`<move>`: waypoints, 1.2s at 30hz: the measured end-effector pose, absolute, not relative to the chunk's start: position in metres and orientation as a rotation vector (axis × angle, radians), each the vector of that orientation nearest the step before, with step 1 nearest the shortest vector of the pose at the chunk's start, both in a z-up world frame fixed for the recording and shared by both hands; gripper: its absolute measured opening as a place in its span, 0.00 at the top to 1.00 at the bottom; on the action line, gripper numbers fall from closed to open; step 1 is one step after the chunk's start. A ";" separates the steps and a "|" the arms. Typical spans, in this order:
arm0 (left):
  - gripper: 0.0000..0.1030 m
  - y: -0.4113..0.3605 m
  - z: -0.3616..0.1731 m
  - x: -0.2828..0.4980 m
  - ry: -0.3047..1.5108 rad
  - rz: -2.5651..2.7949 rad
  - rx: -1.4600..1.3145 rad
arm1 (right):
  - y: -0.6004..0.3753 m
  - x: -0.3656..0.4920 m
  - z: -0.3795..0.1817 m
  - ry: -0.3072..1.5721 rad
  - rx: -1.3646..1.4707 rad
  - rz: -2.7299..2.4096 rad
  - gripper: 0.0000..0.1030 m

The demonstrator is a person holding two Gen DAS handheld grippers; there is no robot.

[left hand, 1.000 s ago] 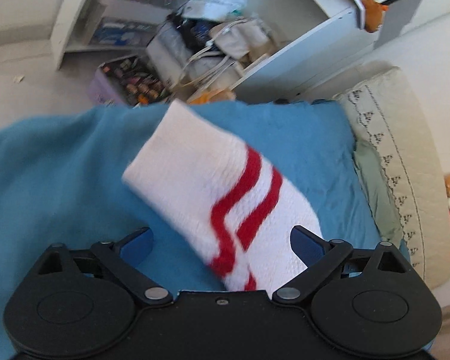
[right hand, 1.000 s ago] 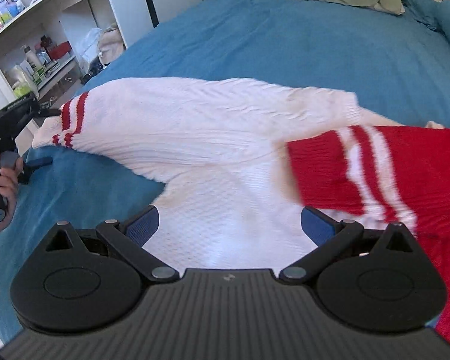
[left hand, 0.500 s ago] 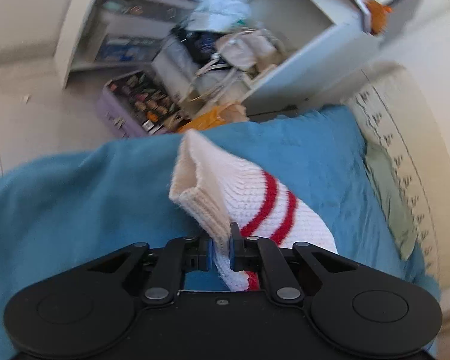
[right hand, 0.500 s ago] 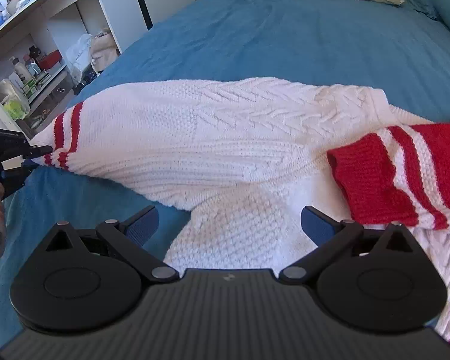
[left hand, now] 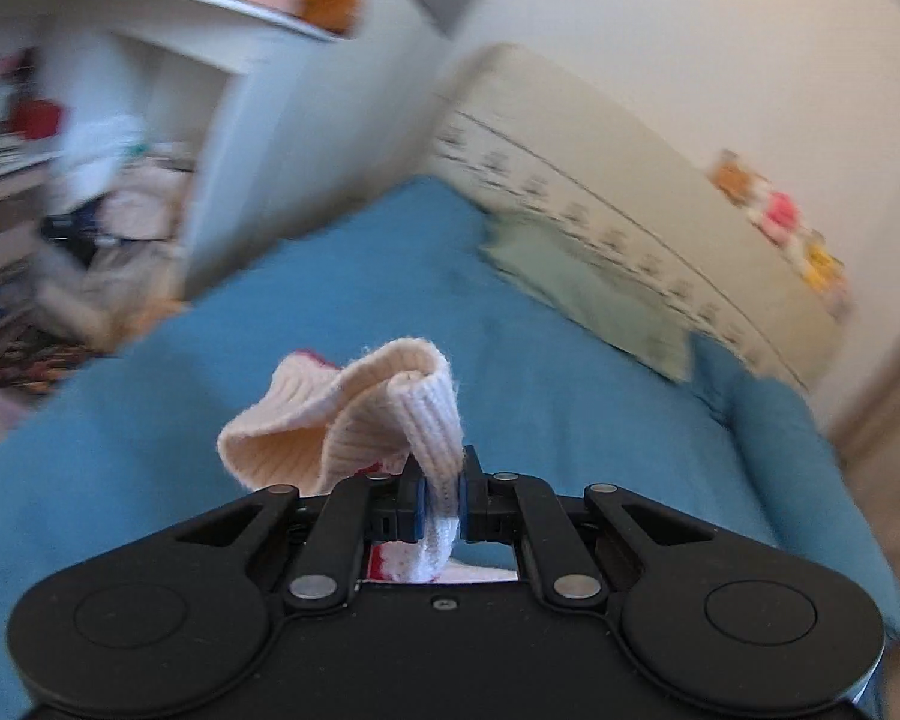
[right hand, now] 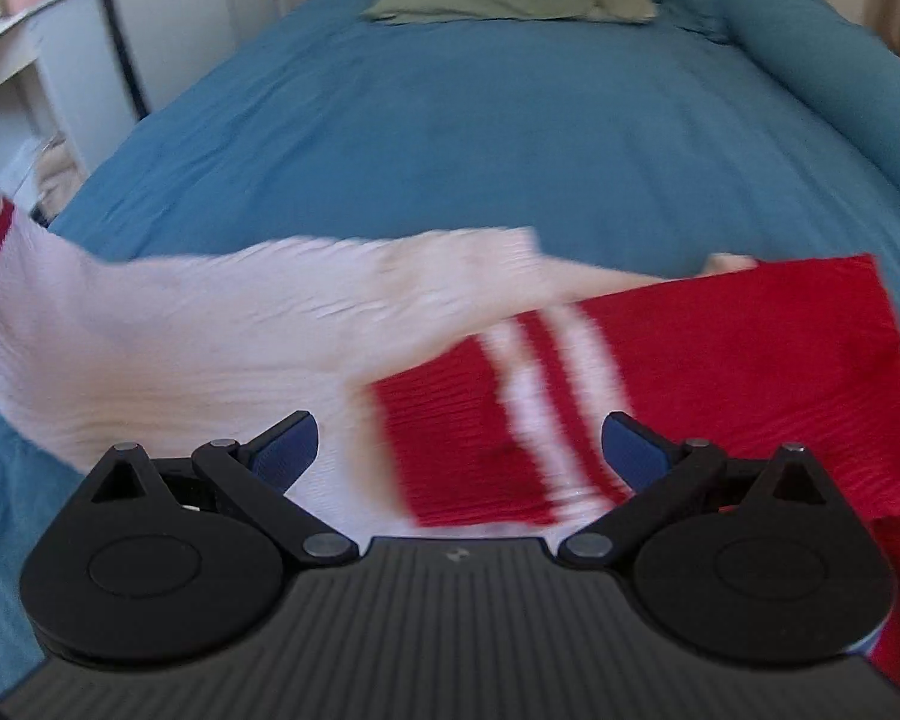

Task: Fold small clothes
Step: 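Fold the white sleeve across over the red half with the left gripper, release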

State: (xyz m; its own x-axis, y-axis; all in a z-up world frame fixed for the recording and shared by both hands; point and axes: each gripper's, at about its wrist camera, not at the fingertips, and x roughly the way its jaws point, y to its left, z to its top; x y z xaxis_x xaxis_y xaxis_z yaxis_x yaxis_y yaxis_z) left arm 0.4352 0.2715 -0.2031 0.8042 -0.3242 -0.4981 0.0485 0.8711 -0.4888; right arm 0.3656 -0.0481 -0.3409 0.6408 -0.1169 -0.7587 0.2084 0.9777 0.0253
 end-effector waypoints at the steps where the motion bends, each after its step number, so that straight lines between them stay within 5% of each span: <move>1: 0.91 0.254 -0.200 0.437 0.611 -0.236 -0.472 | -0.061 0.363 -0.337 0.852 0.115 -0.198 0.00; 8: 0.91 0.096 -0.193 0.427 0.656 -0.459 -0.376 | -0.151 0.342 -0.319 0.833 0.118 -0.257 0.00; 15: 0.91 -0.035 -0.242 0.405 0.769 -0.603 -0.281 | -0.244 0.311 -0.325 0.843 0.130 -0.319 0.00; 22: 0.91 -0.099 -0.308 0.385 0.901 -0.597 -0.212 | -0.309 0.285 -0.346 0.877 0.190 -0.338 0.00; 33: 0.88 -0.156 -0.325 0.374 0.872 -0.612 0.073 | -0.349 0.276 -0.338 0.835 0.292 -0.338 0.00; 35: 0.84 -0.165 -0.337 0.373 0.892 -0.630 0.125 | -0.350 0.277 -0.336 0.834 0.292 -0.337 0.00; 36: 0.70 -0.170 -0.342 0.371 0.903 -0.646 0.145 | -0.351 0.278 -0.336 0.832 0.291 -0.334 0.00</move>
